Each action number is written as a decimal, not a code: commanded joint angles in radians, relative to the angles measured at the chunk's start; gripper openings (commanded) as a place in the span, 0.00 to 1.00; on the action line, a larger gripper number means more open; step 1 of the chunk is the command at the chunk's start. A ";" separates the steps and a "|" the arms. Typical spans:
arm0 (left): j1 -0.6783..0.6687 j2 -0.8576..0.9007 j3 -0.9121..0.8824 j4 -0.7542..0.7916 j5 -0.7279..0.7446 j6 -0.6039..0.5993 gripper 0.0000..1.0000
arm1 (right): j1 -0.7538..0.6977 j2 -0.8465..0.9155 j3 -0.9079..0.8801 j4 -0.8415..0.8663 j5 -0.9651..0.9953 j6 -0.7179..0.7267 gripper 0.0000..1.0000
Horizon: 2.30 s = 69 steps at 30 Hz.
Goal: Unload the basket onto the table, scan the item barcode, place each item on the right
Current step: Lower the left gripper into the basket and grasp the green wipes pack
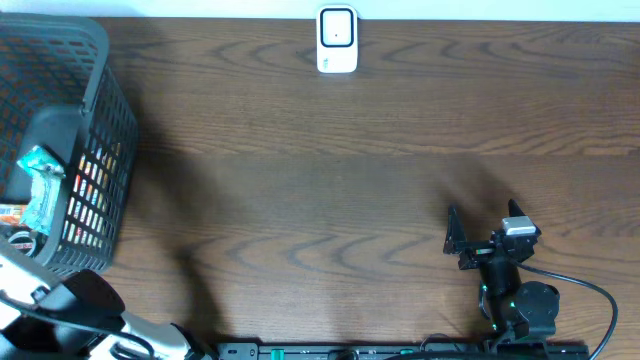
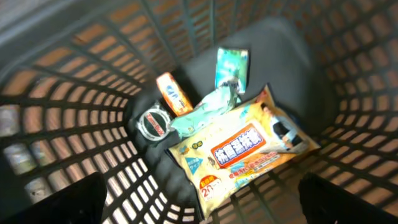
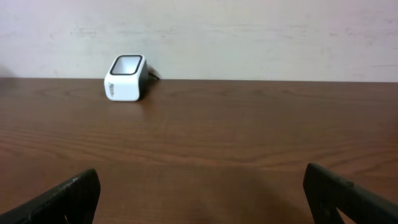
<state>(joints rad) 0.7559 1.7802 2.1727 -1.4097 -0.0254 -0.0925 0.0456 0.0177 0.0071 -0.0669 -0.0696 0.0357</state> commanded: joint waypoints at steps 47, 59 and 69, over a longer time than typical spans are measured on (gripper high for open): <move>0.042 0.154 -0.763 0.683 0.040 0.387 0.71 | 0.008 -0.003 -0.002 -0.005 0.008 -0.015 0.99; 0.042 0.050 -0.761 0.698 0.041 0.287 0.21 | 0.008 -0.003 -0.002 -0.005 0.008 -0.015 0.99; 0.042 -0.187 -0.761 0.748 0.162 0.120 0.15 | 0.008 -0.003 -0.002 -0.005 0.008 -0.015 0.99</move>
<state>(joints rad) 0.7967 1.6638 1.4120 -0.6773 0.0368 0.0978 0.0456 0.0177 0.0071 -0.0673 -0.0700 0.0357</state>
